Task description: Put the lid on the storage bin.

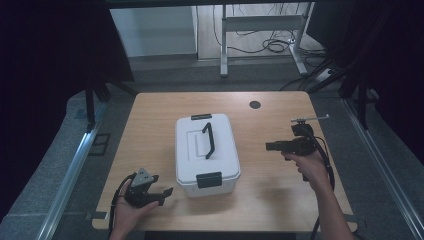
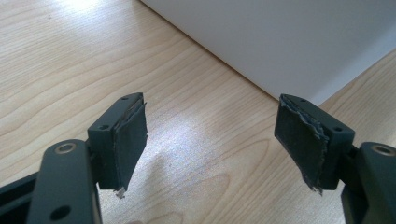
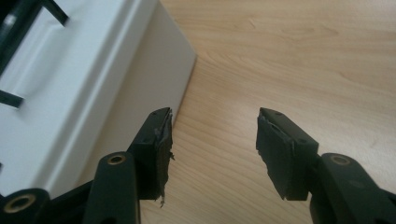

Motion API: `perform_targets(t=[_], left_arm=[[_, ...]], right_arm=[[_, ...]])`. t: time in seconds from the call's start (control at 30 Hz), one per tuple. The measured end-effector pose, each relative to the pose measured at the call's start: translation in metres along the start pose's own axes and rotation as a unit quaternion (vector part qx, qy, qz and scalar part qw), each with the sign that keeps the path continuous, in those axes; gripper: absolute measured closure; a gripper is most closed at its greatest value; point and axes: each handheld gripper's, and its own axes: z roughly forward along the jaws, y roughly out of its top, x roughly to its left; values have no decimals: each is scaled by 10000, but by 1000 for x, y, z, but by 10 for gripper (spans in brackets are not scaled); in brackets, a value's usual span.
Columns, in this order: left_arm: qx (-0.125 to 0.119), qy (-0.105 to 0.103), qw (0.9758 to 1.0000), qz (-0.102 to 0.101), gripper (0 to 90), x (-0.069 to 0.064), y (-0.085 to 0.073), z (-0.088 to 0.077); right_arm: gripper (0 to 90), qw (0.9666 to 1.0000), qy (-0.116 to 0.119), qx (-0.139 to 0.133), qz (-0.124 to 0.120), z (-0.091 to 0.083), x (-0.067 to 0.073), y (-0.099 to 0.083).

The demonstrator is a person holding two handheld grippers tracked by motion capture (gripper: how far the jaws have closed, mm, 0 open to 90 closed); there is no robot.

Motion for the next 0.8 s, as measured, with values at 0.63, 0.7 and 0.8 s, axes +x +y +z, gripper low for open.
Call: perform_targets(t=[0.63,0.7,0.8], left_arm=[[20,25,10000,10,257,0,0,1],[25,30,10000,14,257,0,0,1],[16,26,10000,7,257,0,0,0]], right_arm=[[419,9996,25,-267,106,12,-33,-43],[419,9995,42,-301,73,11,-31,-43],[413,9995,43,-301,-2,12,-29,-42]])
